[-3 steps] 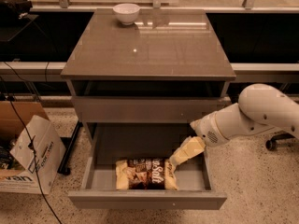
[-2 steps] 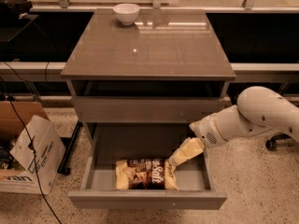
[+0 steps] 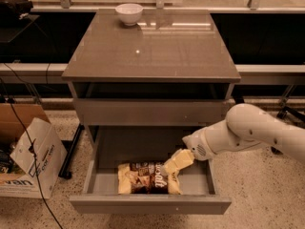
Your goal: Pick brown chip bag from middle drawer and place on counter
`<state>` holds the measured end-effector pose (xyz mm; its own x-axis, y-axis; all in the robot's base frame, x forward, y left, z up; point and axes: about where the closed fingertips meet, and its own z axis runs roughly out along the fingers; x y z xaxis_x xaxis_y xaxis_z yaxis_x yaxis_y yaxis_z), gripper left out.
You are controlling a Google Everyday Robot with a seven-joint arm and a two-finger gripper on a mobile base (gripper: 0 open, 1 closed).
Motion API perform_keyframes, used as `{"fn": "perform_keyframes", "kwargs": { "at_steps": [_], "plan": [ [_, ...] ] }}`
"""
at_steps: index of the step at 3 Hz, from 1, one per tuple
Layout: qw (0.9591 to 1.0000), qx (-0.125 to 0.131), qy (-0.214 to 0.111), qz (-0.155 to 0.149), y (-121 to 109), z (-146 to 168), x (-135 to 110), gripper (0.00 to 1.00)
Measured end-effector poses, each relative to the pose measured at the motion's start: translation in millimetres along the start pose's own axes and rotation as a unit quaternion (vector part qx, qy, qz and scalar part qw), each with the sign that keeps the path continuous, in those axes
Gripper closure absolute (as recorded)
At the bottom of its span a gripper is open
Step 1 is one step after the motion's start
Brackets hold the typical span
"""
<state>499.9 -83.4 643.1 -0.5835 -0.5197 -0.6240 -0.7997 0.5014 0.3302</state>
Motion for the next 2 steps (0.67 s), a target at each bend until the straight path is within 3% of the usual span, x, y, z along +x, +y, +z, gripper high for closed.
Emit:
{"fn": "perform_keyframes", "kwargs": {
  "at_steps": [2],
  "plan": [
    [0.9972,-0.022,-0.033,0.063,-33,89,12,0.0]
  ]
}}
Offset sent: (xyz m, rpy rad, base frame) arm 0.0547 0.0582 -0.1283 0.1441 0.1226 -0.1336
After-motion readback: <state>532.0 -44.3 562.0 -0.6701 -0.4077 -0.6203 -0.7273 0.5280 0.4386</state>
